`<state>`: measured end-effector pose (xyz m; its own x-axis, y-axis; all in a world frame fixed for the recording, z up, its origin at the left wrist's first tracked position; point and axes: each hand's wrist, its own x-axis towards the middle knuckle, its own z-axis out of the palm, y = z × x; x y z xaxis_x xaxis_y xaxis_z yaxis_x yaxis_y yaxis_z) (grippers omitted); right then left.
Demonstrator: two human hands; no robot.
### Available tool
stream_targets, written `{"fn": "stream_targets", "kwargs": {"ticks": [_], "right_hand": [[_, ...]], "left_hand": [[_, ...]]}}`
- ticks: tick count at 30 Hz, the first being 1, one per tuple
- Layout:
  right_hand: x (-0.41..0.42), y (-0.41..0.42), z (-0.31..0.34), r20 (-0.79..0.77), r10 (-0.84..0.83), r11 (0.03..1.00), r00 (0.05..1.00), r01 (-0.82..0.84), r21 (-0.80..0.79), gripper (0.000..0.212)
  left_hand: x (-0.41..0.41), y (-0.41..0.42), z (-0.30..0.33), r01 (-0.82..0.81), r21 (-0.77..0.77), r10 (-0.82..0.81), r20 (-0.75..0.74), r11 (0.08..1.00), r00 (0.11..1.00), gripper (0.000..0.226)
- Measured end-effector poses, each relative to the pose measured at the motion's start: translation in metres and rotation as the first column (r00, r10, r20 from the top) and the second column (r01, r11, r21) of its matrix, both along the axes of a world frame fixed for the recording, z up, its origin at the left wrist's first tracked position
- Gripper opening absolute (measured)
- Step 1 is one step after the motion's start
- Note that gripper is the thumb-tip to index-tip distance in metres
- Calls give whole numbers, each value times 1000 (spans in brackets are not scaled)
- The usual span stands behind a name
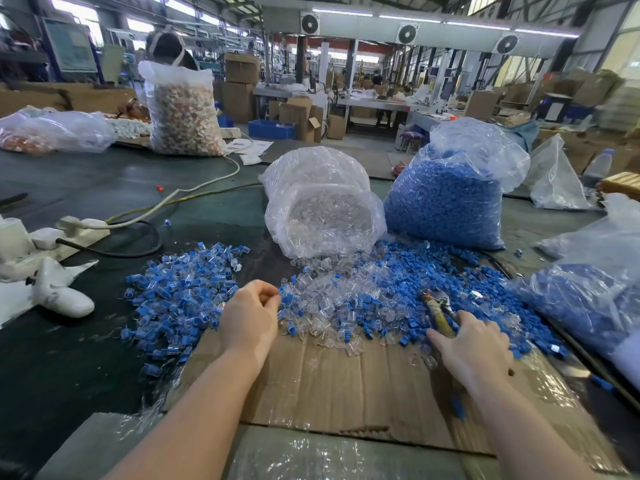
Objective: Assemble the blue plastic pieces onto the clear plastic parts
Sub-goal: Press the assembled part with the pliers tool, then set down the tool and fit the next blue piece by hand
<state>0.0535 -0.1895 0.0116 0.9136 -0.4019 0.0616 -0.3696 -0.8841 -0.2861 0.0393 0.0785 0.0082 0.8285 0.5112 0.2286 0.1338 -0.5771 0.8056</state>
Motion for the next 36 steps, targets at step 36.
{"fn": "stream_targets", "kwargs": {"ticks": [36], "right_hand": [[-17, 75, -38, 220, 344, 937, 913, -317, -148, 20]], "left_hand": [[-21, -73, -41, 454, 351, -491, 21, 819, 871, 33]]}}
